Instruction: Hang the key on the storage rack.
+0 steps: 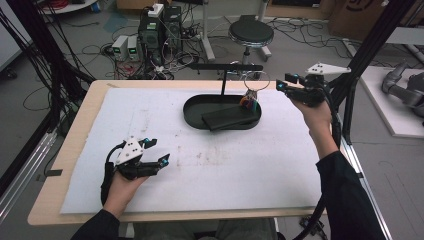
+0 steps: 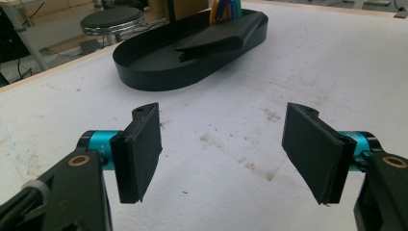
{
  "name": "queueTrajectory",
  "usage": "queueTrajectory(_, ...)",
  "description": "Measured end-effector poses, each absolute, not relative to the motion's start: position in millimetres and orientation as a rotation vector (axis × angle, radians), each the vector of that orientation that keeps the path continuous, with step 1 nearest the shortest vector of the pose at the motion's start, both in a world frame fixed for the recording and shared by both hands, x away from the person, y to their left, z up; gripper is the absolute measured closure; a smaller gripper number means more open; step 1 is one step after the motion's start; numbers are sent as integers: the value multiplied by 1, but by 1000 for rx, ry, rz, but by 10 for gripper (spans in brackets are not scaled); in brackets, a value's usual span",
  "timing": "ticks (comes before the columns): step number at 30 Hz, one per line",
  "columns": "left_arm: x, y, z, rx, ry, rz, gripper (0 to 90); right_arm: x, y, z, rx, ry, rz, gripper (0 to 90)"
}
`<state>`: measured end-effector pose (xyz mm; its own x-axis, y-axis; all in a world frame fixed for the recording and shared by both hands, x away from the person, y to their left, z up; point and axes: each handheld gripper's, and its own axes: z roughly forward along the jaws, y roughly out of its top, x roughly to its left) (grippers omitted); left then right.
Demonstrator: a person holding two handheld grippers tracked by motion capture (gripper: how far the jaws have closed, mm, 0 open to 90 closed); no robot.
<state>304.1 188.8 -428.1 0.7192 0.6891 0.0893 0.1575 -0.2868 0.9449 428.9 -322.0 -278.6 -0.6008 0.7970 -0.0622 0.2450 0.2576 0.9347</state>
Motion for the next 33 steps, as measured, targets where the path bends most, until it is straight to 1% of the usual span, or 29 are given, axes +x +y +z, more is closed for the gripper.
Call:
queueTrajectory(1,304,189,-428,1820,664,601,301,429,-322,-279,941,1995,1338,503)
queueTrajectory(2,305,189,-428,1815,666,603,301,415,-326,-279,917,1976,1373,495)
queueTrajectory(3,305,189,-428,1815,666,603,301,415,-326,-279,917,1976,1373,495)
queueTrajectory(4,306,190,-427,1815,666,604,300,403,-329,-280,908,1968,1388,472)
queueTrajectory(5,306,190,-427,1815,668,606,300,403,-329,-280,908,1968,1388,472)
queueTrajectory(6,307,190,-427,1812,668,604,300,390,-331,-283,897,1955,1416,466)
queueTrajectory(7,307,190,-427,1811,670,604,300,386,-332,-284,896,1952,1425,456)
queueTrajectory(12,309,190,-427,1809,676,605,299,358,-338,-298,893,1933,1458,419)
queueTrajectory(13,309,190,-427,1812,672,606,299,358,-338,-298,893,1933,1458,419)
queueTrajectory(17,310,188,-427,1813,673,606,298,337,-342,-316,909,1916,1489,398)
queueTrajectory(19,310,188,-427,1814,675,607,298,334,-343,-320,911,1920,1488,392)
queueTrajectory(20,310,188,-428,1815,675,608,298,328,-344,-329,919,1917,1492,386)
queueTrajectory(22,310,188,-428,1815,674,609,298,325,-344,-333,922,1918,1486,382)
queueTrajectory(24,309,188,-427,1814,674,612,298,318,-345,-345,936,1909,1487,377)
queueTrajectory(27,309,189,-428,1808,680,615,297,315,-345,-353,944,1901,1485,373)
queueTrajectory(30,308,190,-427,1806,684,622,294,313,-346,-368,974,1890,1489,361)
queueTrajectory(33,308,190,-427,1805,684,626,294,312,-346,-373,989,1897,1492,359)
